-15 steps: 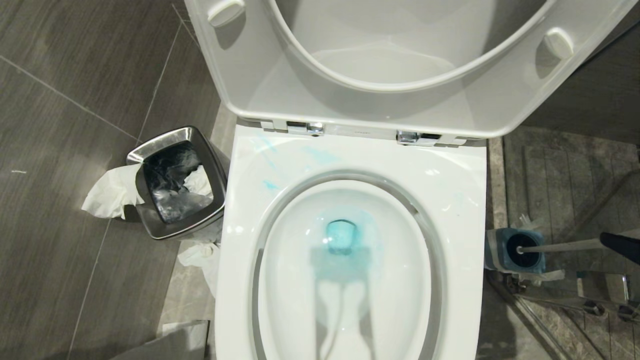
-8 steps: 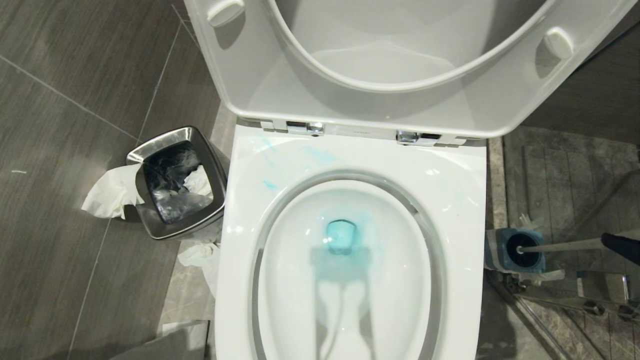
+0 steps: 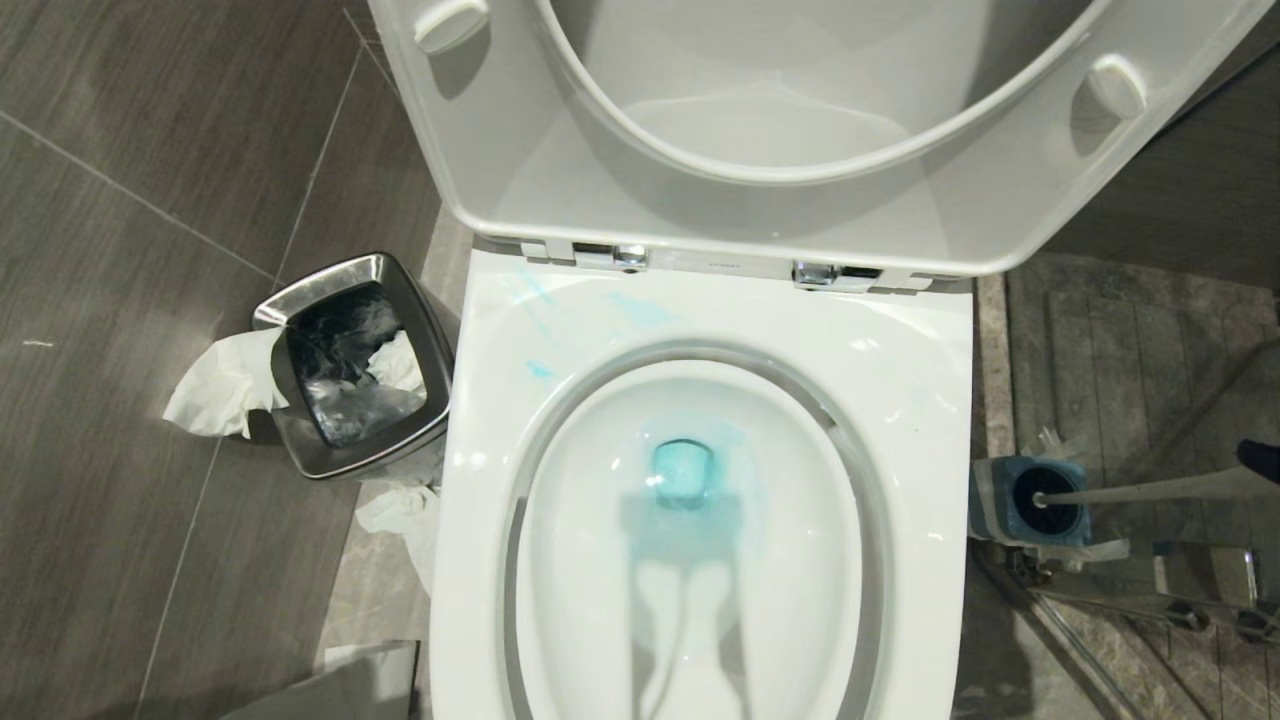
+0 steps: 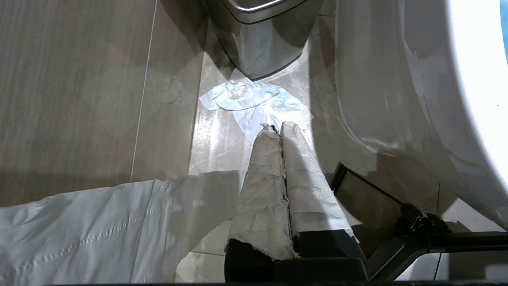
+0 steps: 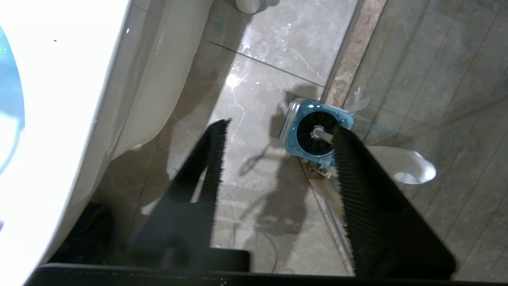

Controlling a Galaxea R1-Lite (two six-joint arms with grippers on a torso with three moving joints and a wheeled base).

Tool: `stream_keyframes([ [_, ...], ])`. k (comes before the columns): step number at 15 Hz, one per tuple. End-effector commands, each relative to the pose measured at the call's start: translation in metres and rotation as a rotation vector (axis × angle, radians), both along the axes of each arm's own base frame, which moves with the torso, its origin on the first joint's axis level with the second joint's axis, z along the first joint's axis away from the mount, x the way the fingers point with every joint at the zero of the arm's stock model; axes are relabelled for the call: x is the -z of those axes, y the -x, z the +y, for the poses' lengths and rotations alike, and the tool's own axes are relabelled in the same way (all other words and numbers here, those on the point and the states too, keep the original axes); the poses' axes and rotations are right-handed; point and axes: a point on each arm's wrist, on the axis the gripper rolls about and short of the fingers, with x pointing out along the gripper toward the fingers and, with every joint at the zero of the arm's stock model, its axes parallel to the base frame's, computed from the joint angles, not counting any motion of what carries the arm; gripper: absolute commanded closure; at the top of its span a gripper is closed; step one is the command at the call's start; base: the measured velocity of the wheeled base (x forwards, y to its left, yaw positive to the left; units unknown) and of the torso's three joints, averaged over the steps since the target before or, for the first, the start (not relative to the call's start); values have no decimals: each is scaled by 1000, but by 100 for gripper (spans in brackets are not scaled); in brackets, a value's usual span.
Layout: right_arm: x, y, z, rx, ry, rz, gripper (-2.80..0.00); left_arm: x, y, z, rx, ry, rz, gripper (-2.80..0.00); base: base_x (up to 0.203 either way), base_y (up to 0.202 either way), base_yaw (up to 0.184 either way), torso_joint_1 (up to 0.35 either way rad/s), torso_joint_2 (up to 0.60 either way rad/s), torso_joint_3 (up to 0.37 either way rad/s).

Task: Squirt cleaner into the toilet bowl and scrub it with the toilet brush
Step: Scrub the toilet bowl

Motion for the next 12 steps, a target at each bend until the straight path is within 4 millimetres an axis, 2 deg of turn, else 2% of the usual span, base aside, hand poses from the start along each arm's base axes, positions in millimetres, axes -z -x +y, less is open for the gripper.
stream_keyframes([
  [1,0,-1,0,-1,0,7,0,0,0,0,0,0,2,0,0,0,0,0,0,0],
  [6,9,9,1,17,-17,116,0,0,0,0,0,0,2,0,0,0,0,0,0,0],
  [9,8,14,0,132,27,108,0,0,0,0,0,0,0,0,0,0,0,0,0,0],
  [12,3,26,2,142,37,60,0,0,0,0,0,0,2,0,0,0,0,0,0,0],
])
